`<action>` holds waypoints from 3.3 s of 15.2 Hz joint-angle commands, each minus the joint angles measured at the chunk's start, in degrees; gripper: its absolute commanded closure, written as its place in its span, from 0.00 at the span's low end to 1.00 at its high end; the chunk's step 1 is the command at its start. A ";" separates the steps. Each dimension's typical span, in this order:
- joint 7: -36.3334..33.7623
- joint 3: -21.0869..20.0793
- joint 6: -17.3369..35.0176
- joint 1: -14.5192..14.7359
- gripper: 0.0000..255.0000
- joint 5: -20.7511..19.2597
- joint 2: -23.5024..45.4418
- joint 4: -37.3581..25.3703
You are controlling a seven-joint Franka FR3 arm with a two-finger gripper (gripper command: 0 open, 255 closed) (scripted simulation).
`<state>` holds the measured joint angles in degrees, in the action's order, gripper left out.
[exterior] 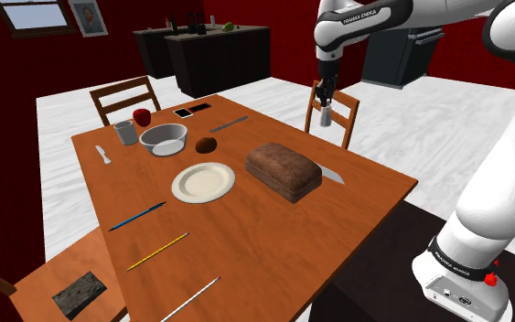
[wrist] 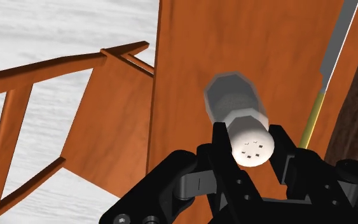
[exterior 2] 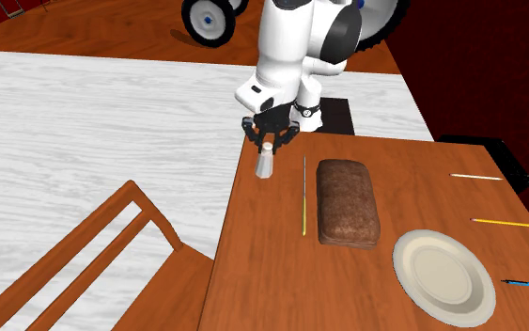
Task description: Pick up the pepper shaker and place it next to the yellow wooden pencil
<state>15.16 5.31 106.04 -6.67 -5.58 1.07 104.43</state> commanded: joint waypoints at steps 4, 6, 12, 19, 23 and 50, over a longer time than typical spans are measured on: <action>0.31 -0.04 -3.80 0.04 1.00 0.10 0.03 -3.82; -1.00 -0.67 -3.91 0.70 1.00 0.01 -0.77 -3.00; -8.97 -4.73 -4.19 4.58 1.00 -0.05 -4.43 1.14; -18.34 -9.87 -5.06 9.00 1.00 0.54 -6.17 2.88; -23.75 -12.85 -5.74 11.56 1.00 0.93 -5.91 2.42; -60.31 -28.94 -18.19 34.18 1.00 -6.43 21.68 -33.04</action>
<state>-43.98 -23.40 89.39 26.10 -11.12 20.30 75.13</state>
